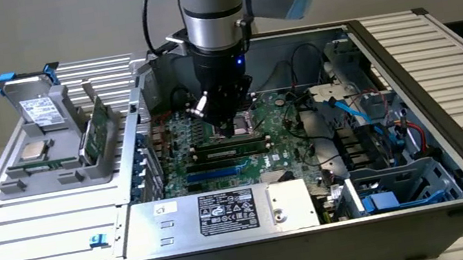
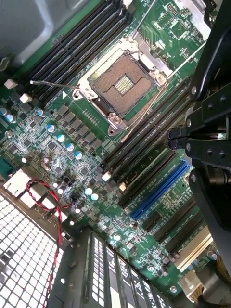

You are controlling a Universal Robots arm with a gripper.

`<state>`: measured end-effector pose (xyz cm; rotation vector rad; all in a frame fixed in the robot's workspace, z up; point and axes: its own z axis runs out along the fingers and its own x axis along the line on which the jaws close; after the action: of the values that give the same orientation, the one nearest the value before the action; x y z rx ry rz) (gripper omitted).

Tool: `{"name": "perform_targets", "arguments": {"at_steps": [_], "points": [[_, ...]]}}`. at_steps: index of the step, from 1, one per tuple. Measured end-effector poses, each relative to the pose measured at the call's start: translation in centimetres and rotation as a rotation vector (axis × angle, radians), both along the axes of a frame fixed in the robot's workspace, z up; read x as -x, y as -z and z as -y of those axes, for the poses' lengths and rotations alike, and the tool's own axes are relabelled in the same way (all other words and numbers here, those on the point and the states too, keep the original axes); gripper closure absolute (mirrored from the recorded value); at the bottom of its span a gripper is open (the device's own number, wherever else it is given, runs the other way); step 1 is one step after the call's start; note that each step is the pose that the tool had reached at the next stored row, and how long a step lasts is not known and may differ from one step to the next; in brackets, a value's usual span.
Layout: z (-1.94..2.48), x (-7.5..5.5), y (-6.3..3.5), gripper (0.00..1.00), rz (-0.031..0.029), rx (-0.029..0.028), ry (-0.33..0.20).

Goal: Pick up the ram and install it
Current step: 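Press down the ram until it locks into place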

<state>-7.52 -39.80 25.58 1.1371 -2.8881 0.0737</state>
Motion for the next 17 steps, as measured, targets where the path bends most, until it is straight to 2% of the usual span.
{"name": "perform_targets", "arguments": {"at_steps": [17], "points": [[0.00, 0.00, 0.00, 0.89, 0.0081, -0.0003, 0.211]]}}
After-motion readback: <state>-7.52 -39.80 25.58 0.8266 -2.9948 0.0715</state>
